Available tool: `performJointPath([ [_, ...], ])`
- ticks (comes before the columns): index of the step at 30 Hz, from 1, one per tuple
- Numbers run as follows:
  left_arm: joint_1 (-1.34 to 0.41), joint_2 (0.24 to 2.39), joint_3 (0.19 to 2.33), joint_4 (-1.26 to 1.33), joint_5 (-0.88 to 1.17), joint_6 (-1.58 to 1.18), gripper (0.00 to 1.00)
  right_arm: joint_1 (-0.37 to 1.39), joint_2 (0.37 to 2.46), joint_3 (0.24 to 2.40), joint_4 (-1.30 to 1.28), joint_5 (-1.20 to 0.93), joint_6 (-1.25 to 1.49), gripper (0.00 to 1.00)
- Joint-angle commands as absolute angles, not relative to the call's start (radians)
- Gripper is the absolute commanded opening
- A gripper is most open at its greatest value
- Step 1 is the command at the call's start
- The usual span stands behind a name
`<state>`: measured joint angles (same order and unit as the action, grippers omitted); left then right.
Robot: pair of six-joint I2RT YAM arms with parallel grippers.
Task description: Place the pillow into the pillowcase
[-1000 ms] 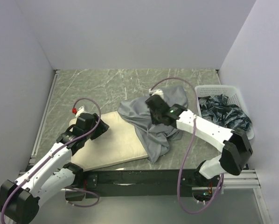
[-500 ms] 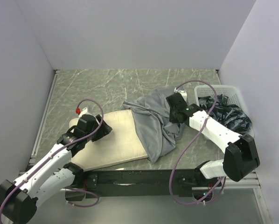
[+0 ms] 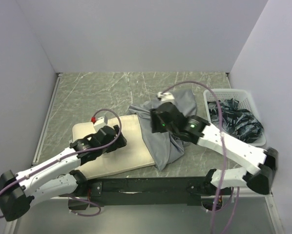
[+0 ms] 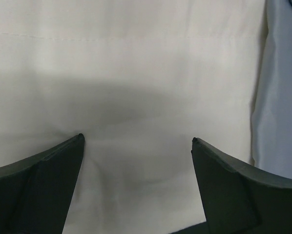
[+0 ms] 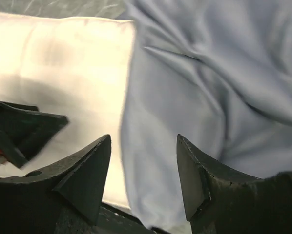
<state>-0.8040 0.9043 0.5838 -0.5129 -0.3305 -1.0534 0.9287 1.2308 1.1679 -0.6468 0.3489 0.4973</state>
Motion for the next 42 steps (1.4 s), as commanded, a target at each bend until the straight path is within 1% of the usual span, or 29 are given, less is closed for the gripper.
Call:
performJointPath([
  [1,-0.827,0.977,0.585,-0.474,-0.405,-1.127,0.95,0.956,1.456,1.253,-0.574,0.273,0.447,0.63],
  [3,-0.827,1.017,0.563,-0.431,-0.416,-1.132,0.93,0.956,1.535,1.294,-0.563,0.259,0.43,0.62],
  [6,-0.828,1.074,0.529,-0.382,-0.405,-1.132,0.79,0.947,1.714,1.391,-0.586,0.259,0.42,0.62],
  [7,-0.827,1.087,0.519,-0.332,-0.388,-1.123,0.64,0.94,1.744,1.441,-0.594,0.261,0.422,0.62],
  [9,-0.827,1.124,0.49,-0.295,-0.344,-1.117,0.39,0.911,1.801,1.494,-0.639,0.308,0.431,0.62],
  [10,-0.825,1.134,0.477,-0.276,-0.328,-1.118,0.2,0.902,1.849,1.54,-0.658,0.346,0.439,0.62],
  [11,-0.825,1.143,0.466,-0.246,-0.318,-1.12,0.09,0.89,1.868,1.555,-0.669,0.368,0.437,0.61],
  [12,-0.824,1.143,0.448,-0.233,-0.301,-1.123,0.01,0.876,1.897,1.568,-0.672,0.348,0.427,0.61],
  [14,-0.825,1.123,0.433,-0.184,-0.276,-1.124,0.01,0.865,1.919,1.609,-0.678,0.33,0.416,0.48],
  [15,-0.825,1.114,0.434,-0.18,-0.273,-1.123,0.01,0.87,1.937,1.633,-0.718,0.359,0.419,0.37],
  [16,-0.824,1.102,0.443,-0.179,-0.281,-1.121,0.01,0.891,1.94,1.685,-0.736,0.364,0.419,0.15],
  [17,-0.824,1.082,0.472,-0.189,-0.291,-1.118,0.01,0.902,1.939,1.71,-0.748,0.361,0.419,0.08],
  [19,-0.812,1.072,0.515,-0.207,-0.322,-1.111,0.01,0.928,1.925,1.779,-0.77,0.321,0.41,0.0],
  [24,-0.741,1.062,0.664,-0.187,-0.31,-1.111,0.01,1.035,1.873,1.9,-0.792,0.239,0.397,0.0],
  [26,-0.706,1.065,0.73,-0.198,-0.337,-1.112,0.01,1.06,1.859,1.901,-0.779,0.203,0.396,0.0],
  [29,-0.634,1.058,0.775,-0.199,-0.333,-1.117,0.01,1.055,1.826,1.809,-0.718,0.187,0.399,0.0],
  [32,-0.545,1.072,0.788,-0.181,-0.287,-1.115,0.01,0.996,1.806,1.7,-0.675,0.161,0.42,0.0],
  [33,-0.531,1.081,0.79,-0.179,-0.282,-1.109,0.01,0.971,1.787,1.647,-0.657,0.17,0.428,0.01],
  [35,-0.511,1.107,0.787,-0.169,-0.273,-1.101,0.01,0.948,1.775,1.618,-0.655,0.222,0.439,0.11],
  [36,-0.511,1.114,0.782,-0.166,-0.264,-1.095,0.01,0.939,1.755,1.593,-0.653,0.238,0.445,0.21],
  [38,-0.509,1.129,0.758,-0.143,-0.252,-1.094,0.01,0.933,1.718,1.559,-0.643,0.262,0.451,0.37],
  [39,-0.509,1.132,0.746,-0.132,-0.239,-1.097,0.01,0.936,1.663,1.514,-0.635,0.282,0.463,0.49],
  [41,-0.511,1.137,0.715,-0.111,-0.227,-1.098,0.01,0.953,1.588,1.442,-0.595,0.314,0.495,0.59],
  [42,-0.509,1.137,0.707,-0.11,-0.222,-1.097,0.01,0.959,1.501,1.351,-0.582,0.346,0.512,0.64],
])
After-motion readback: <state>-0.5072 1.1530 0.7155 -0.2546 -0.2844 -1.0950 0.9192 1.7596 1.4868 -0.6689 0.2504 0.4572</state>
